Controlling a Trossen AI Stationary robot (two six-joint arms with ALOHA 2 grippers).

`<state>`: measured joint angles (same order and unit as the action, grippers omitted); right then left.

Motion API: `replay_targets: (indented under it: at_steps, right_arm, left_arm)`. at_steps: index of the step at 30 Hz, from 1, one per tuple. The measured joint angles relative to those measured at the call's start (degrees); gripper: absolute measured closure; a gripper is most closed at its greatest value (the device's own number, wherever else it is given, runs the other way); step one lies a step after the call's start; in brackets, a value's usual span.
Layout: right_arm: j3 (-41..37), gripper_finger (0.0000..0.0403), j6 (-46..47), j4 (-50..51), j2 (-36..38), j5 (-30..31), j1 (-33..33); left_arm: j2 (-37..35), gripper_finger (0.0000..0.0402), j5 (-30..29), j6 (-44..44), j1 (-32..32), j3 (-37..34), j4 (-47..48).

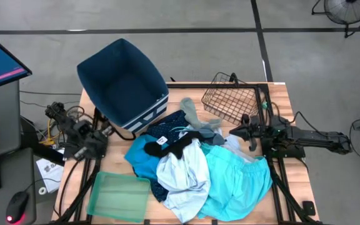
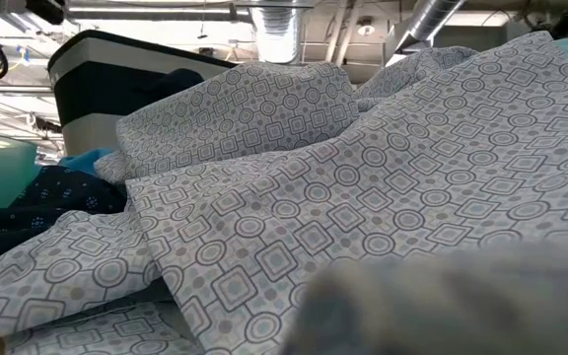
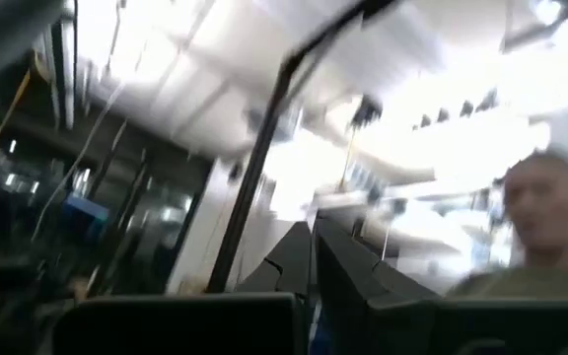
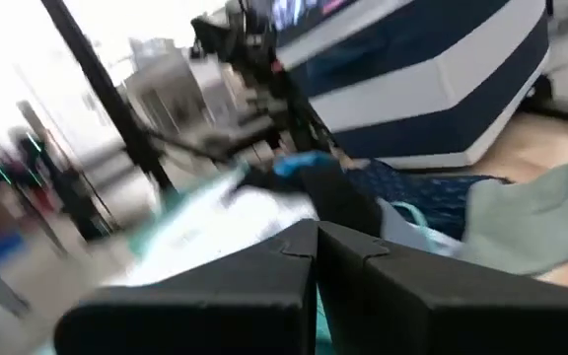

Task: Pick & Place Cloths
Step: Put the black sock into the blue bin

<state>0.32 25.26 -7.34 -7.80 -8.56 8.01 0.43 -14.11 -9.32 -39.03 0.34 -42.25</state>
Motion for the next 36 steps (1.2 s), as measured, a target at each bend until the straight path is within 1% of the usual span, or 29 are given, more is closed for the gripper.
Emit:
replay_targets:
  at_steps: [3, 6, 8, 10, 13, 15, 18, 19, 21, 23, 24, 25, 27, 29, 31, 33, 35, 36]
  right_arm:
    - [0.0, 0.0403, 4.1, -5.2, -0.1, 0.5, 0.4]
    - [0.0, 0.0403, 11.2, -11.1, 0.0, 0.6, 0.3]
    - [0.0, 0.0403, 13.7, -14.2, 0.0, 1.8, 0.3]
    - [0.0, 0.0403, 14.1, -16.2, 0.0, 3.4, 0.3]
    - [0.0, 0.0403, 16.3, -19.5, 0.0, 4.2, 0.3]
    - [0.2, 0.0403, 19.8, -20.4, 0.0, 4.7, 0.3]
    - [1.2, 0.0403, 25.7, -22.1, 0.0, 7.4, 0.3]
    - [1.7, 0.0403, 27.6, -23.5, 0.0, 8.1, 0.3]
    - [2.7, 0.0403, 29.6, -25.2, 0.0, 8.6, 0.3]
    - [3.9, 0.0403, 29.1, -25.9, 0.0, 8.6, 0.2]
    - [4.8, 0.0403, 28.2, -26.1, 0.0, 8.6, 0.0]
    - [5.8, 0.0403, 27.0, -26.3, 0.0, 8.6, -0.2]
    - [7.5, 0.0403, 23.5, -26.2, -0.3, 8.6, -0.6]
    - [9.2, 0.0403, 19.8, -26.1, -0.9, 8.6, -0.9]
    - [10.9, 0.0402, 16.4, -26.2, -1.6, 8.6, -0.9]
    - [12.1, 0.0397, 13.3, -26.1, -2.6, 8.6, -0.9]
    - [13.1, 0.0384, 10.2, -25.9, -3.8, 8.6, -0.9]
    - [13.5, 0.0376, 8.7, -25.7, -4.4, 8.6, -0.9]
  left_arm:
    - [0.0, 0.0399, -0.9, 0.2, 0.0, 0.0, -5.6]
    - [0.3, 0.0399, -6.1, 4.1, 0.0, 0.6, -11.1]
    - [1.6, 0.0399, -6.9, 5.7, 0.0, 2.7, -14.6]
    - [4.5, 0.0400, -5.8, 7.0, 0.0, 6.6, -15.1]
    - [12.4, 0.0400, -5.3, 7.7, 0.0, 14.3, -14.8]
    - [19.0, 0.0400, -4.7, 8.9, 0.0, 20.3, -13.8]
    - [29.5, 0.0400, -5.1, 11.1, 0.0, 29.8, -10.9]
    - [33.0, 0.0400, -6.3, 12.6, 0.0, 33.1, -9.5]
    - [40.0, 0.0398, -11.9, 16.0, 0.0, 39.5, -6.6]
    - [46.7, 0.0395, -18.9, 19.2, 0.0, 45.9, -5.6]
    - [49.9, 0.0392, -21.1, 20.8, 0.1, 49.2, -5.5]
    - [52.9, 0.0388, -21.7, 22.9, 0.2, 52.5, -5.4]
    - [58.6, 0.0378, -20.6, 29.5, 0.6, 59.3, -4.3]
    - [63.2, 0.0365, -20.7, 36.7, 0.7, 65.4, -0.6]
    - [66.5, 0.0346, -23.7, 41.1, 0.7, 70.3, 5.2]
    - [68.8, 0.0325, -29.2, 43.0, 1.6, 73.9, 10.8]
    - [70.7, 0.0302, -36.0, 43.4, 3.3, 76.2, 16.1]
    - [71.5, 0.0291, -40.3, 43.3, 3.9, 76.4, 18.1]
